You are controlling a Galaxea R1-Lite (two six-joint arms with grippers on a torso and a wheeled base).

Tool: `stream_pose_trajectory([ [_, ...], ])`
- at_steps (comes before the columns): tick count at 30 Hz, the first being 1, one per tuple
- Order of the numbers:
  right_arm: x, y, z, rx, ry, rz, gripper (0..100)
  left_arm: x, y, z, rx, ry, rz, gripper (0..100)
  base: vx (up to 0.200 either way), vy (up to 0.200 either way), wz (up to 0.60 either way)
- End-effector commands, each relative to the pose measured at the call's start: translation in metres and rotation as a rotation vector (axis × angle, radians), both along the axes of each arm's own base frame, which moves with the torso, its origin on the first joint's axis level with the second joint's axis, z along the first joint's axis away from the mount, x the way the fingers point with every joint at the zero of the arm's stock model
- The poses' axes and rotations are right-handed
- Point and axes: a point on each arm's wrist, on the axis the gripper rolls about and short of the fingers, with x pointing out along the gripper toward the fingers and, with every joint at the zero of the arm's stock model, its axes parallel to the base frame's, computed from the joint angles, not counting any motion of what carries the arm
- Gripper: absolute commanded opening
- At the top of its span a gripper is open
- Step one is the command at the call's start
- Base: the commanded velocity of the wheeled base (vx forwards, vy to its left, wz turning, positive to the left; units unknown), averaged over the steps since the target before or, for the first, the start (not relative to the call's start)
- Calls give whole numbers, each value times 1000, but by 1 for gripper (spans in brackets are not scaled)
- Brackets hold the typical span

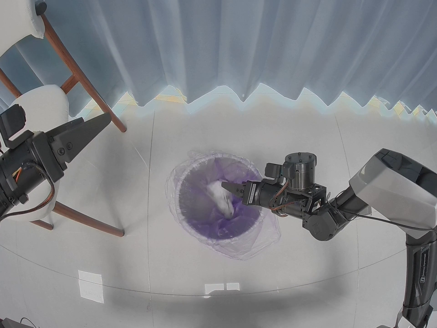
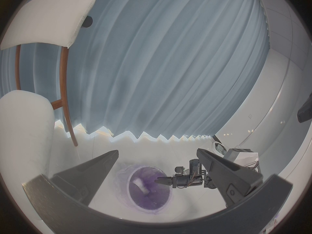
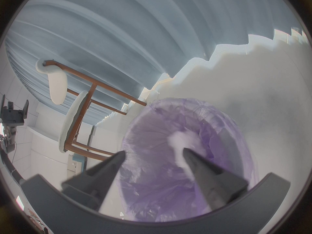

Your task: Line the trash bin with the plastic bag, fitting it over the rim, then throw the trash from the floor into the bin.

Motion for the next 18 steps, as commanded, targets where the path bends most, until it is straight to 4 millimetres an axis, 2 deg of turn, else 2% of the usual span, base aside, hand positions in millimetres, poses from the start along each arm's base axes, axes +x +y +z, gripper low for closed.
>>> stream_pose_trajectory([
  [1, 0, 1, 2, 14, 7, -2, 100, 1, 0, -1, 1, 4, 0, 100, 0, 0, 0],
  [4, -2, 0, 9, 44, 17, -10, 100, 1, 0, -1, 1, 5, 0, 100, 0, 0, 0],
  [9, -14, -6, 36, 77, -8, -17, 100, 1, 0, 0, -1, 0, 0, 100, 0, 0, 0],
  [10, -26, -14, 52, 79, -30, -40, 100, 0, 0, 1, -1, -6, 0, 100, 0, 0, 0],
  [13, -49, -31, 79, 84, -65, -91, 100, -3, 1, 4, -5, -23, 2, 100, 0, 0, 0],
  [18, -86, -71, 101, 51, -109, -239, 100, -12, 3, 6, 29, -71, 2, 100, 0, 0, 0],
])
